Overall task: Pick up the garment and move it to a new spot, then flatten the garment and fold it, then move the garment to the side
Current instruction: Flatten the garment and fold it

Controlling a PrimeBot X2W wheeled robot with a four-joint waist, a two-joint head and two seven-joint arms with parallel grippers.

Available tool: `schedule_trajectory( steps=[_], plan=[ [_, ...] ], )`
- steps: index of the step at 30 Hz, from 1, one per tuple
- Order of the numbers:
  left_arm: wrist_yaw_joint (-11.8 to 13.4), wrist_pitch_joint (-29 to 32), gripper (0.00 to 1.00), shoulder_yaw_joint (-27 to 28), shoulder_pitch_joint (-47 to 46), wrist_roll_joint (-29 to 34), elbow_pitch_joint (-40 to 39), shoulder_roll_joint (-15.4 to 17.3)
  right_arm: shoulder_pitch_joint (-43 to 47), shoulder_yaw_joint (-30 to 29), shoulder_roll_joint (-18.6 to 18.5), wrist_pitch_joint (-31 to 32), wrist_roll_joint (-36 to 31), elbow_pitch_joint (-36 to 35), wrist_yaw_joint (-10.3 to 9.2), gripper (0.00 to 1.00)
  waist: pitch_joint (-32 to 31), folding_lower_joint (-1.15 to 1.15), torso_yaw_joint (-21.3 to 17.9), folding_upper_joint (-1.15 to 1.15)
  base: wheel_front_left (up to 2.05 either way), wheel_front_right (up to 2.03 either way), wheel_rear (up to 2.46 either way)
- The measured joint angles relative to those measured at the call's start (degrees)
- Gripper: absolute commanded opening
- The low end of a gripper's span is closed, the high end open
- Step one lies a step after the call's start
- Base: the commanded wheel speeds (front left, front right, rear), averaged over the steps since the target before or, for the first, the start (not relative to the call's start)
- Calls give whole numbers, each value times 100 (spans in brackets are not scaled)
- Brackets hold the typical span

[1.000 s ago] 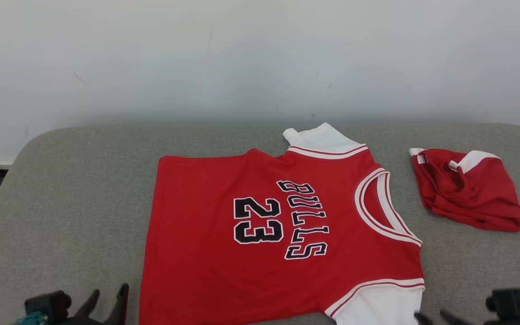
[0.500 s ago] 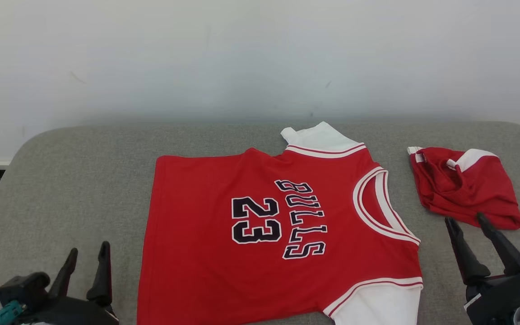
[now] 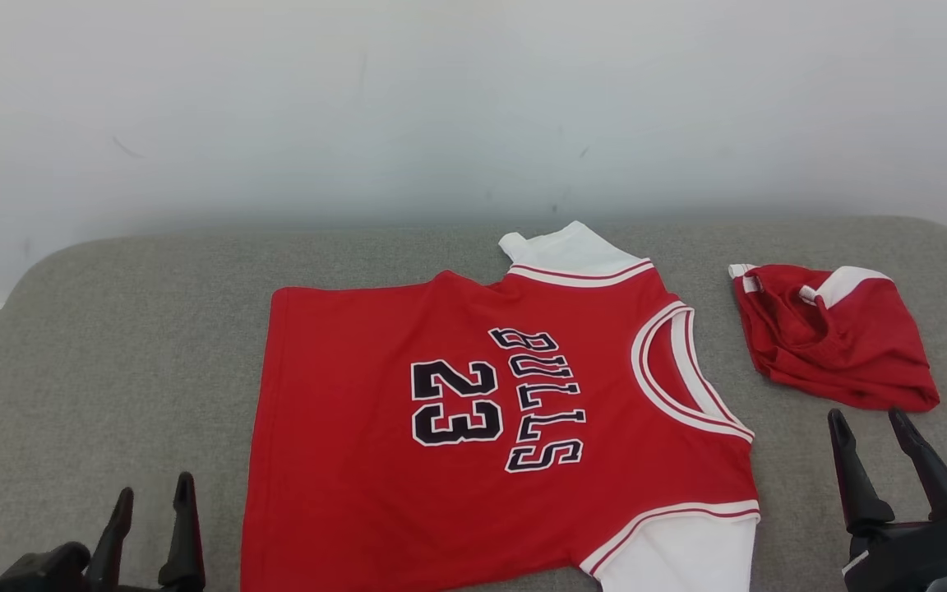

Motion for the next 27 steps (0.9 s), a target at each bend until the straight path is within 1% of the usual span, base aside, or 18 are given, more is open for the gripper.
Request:
schedule_trajectory(
  steps=[1,2,5,11,19,23,27],
  plan=[
    [0,0,100,0,0,0,0,0,0,0,0,0,0,0,0,100,0,0,0,0,0,0,0],
    [1,0,100,147,95,119,-7,-85,30,-224,208,0,-53,41,0,100,2,0,-20,0,0,0,0],
    [0,0,100,297,192,356,-44,-223,94,-523,464,0,-231,29,0,100,5,0,-49,0,0,0,0],
    [0,0,100,497,281,709,-253,-448,225,-722,784,0,-576,3,0,100,12,0,-70,0,0,0,0],
    [0,0,100,605,493,1094,-348,-565,246,-879,1029,0,-866,-67,0,100,-4,0,-80,0,0,0,0],
    [0,0,100,635,493,1241,-347,-614,251,-925,1047,0,-1051,-51,0,100,-17,0,-86,0,0,0,0],
    [0,0,100,620,502,1381,-321,-642,398,-892,1051,0,-1060,136,0,100,-28,0,-87,0,0,0,0]
  ],
)
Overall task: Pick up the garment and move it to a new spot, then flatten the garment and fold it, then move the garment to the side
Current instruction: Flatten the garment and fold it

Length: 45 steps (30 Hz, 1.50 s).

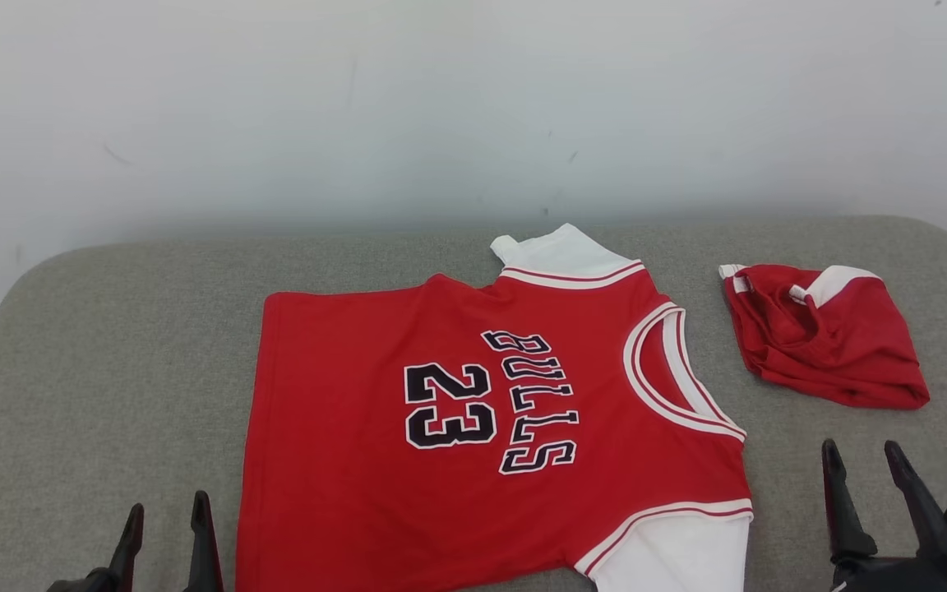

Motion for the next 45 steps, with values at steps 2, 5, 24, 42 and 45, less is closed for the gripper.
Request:
schedule_trajectory(
  steps=[2,5,24,42,45],
  plan=[
    [0,3,100,3,7,35,9,-1,69,15,16,0,-1,92,0,100,-4,0,1,0,0,0,0],
    [0,37,100,7,27,63,33,-1,66,18,43,0,-3,111,0,100,-8,0,4,0,0,0,0],
    [0,331,100,-96,113,134,-36,23,68,19,97,0,-43,230,0,100,-7,0,49,0,0,0,0],
    [0,439,100,-65,113,270,-51,-36,58,70,97,0,-102,260,0,100,-30,0,73,0,0,0,0],
    [0,464,100,-54,113,280,-51,-40,55,90,91,1,-148,271,0,100,-32,0,76,0,0,0,0]
  ],
)
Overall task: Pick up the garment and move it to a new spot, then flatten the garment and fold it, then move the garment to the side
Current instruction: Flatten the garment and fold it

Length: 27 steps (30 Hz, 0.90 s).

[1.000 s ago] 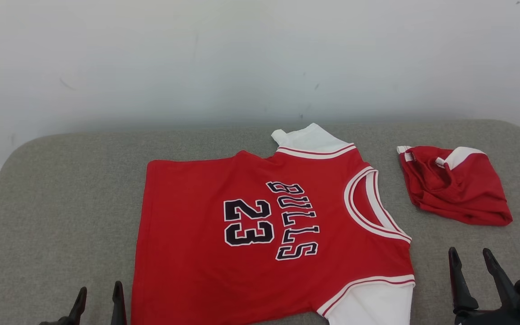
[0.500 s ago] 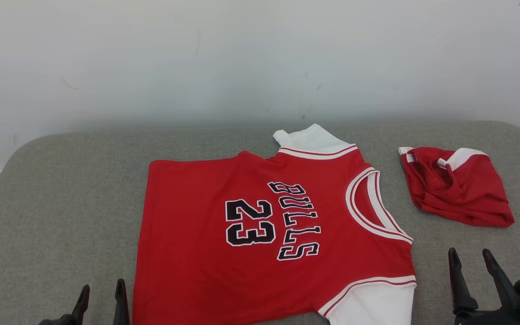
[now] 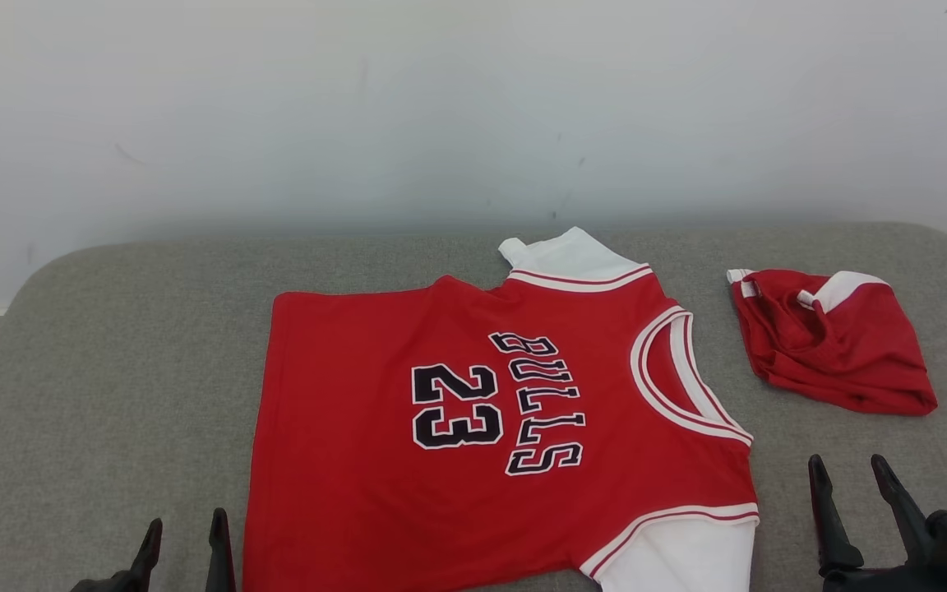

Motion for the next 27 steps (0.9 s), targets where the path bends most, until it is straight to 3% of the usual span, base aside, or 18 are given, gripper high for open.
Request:
schedule_trajectory(
  steps=[27],
  plan=[
    [0,119,100,40,-2,82,3,3,-62,201,-62,0,-256,-20,1,100,-42,0,-5,0,0,0,0]
  ],
)
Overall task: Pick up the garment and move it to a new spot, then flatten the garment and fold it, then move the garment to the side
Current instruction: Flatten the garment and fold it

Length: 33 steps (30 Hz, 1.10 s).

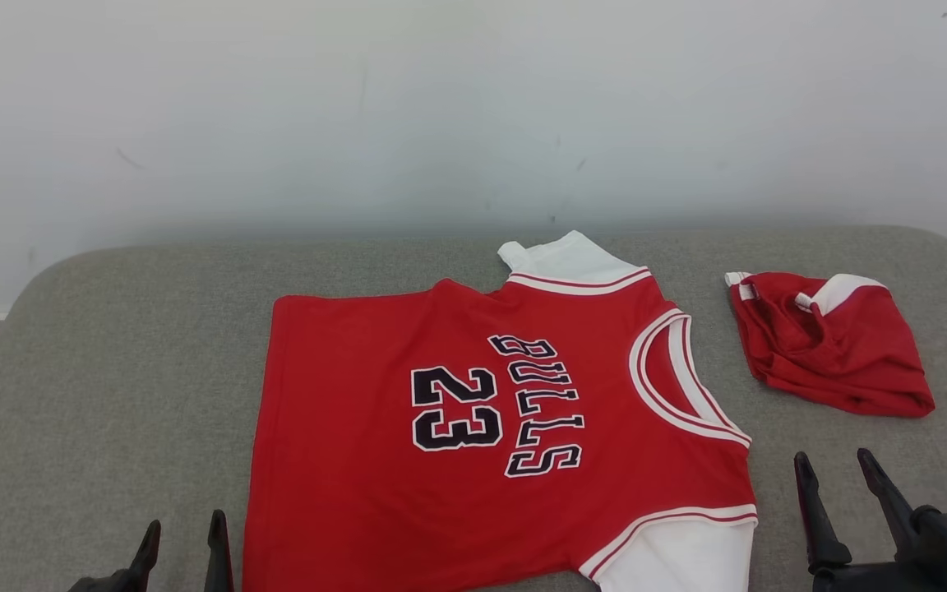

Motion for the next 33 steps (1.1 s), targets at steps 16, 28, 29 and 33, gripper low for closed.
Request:
schedule_trajectory(
  steps=[16,28,29,33],
  plan=[
    [0,51,100,44,1,-16,-7,-4,-53,-107,68,0,172,-9,57,100,-9,0,-14,0,0,0,0],
    [0,100,100,-32,-2,65,-22,90,-53,-100,68,0,188,-10,99,100,12,0,14,0,0,0,0],
    [0,107,100,-63,-3,105,-22,118,-53,-100,66,0,188,-9,108,100,13,0,18,0,0,0,0],
    [0,201,100,-105,-4,171,-16,182,-53,-100,60,7,188,-3,108,100,21,0,33,0,0,0,0]
  ],
)
